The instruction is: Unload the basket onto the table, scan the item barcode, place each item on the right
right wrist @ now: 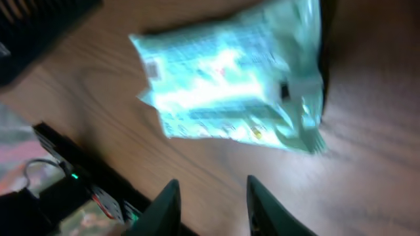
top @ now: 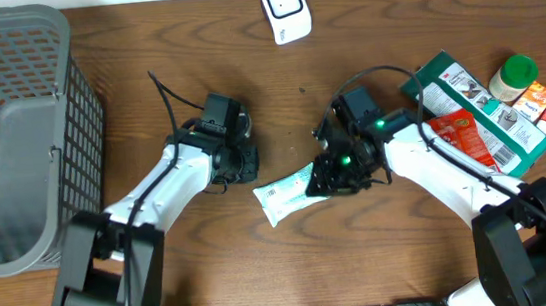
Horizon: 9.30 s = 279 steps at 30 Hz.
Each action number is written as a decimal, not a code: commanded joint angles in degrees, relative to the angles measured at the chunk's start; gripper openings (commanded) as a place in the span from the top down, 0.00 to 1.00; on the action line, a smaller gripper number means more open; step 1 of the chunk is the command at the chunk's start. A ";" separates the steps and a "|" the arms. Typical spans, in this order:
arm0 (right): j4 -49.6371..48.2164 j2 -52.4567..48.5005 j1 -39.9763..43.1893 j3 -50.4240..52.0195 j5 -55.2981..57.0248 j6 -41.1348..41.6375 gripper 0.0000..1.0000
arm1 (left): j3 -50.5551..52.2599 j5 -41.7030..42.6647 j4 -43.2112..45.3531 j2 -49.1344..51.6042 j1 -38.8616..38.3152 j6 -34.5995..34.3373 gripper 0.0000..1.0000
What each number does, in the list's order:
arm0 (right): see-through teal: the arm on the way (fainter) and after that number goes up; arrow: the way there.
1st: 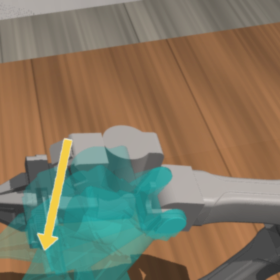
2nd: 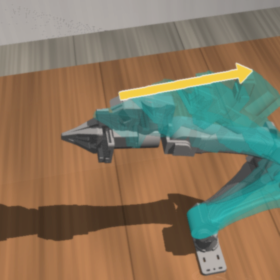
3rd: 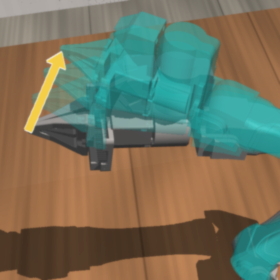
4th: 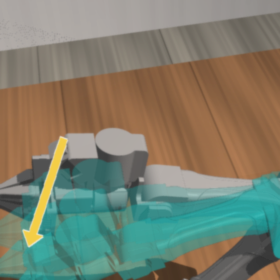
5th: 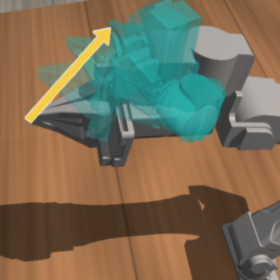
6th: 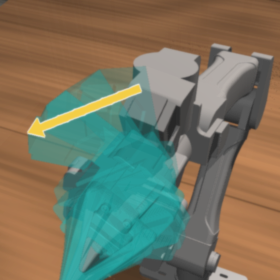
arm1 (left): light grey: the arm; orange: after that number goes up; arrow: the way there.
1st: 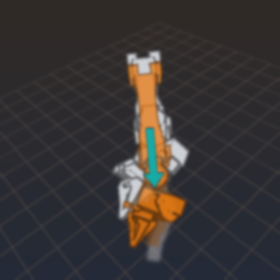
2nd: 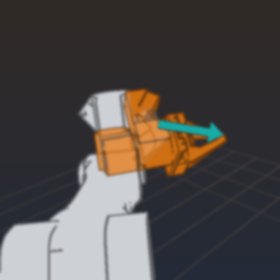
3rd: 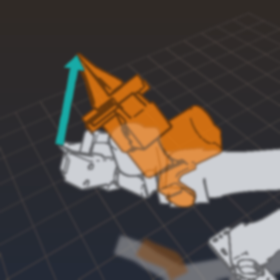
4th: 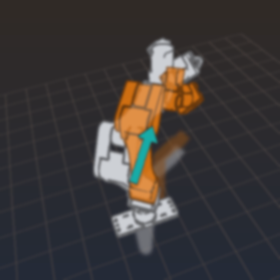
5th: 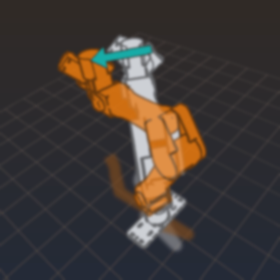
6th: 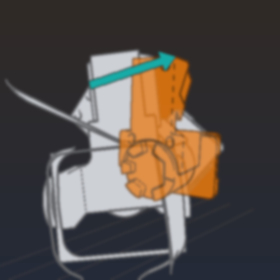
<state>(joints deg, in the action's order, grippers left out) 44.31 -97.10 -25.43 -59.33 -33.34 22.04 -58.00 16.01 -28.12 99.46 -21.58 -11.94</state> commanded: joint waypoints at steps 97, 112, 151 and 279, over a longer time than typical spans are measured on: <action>-29.07 13.14 -9.22 13.97 28.59 1.42 0.99 | 0.59 5.84 4.24 -7.69 -3.41 0.76 0.70; -6.25 22.03 -7.19 -9.01 34.77 -16.35 0.99 | 0.59 4.76 4.04 -21.38 18.16 0.74 0.51; -77.68 -39.08 -10.78 -52.26 83.62 -86.44 0.99 | 0.70 4.74 3.78 -21.22 23.17 0.76 0.18; 30.53 -34.29 29.68 -63.14 42.91 -28.06 0.37 | 0.70 4.74 3.78 -21.22 23.17 0.76 0.18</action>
<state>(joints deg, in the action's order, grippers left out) 73.93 -130.02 3.27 -122.65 9.98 -7.44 -56.64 20.69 -24.21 78.63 1.37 -11.75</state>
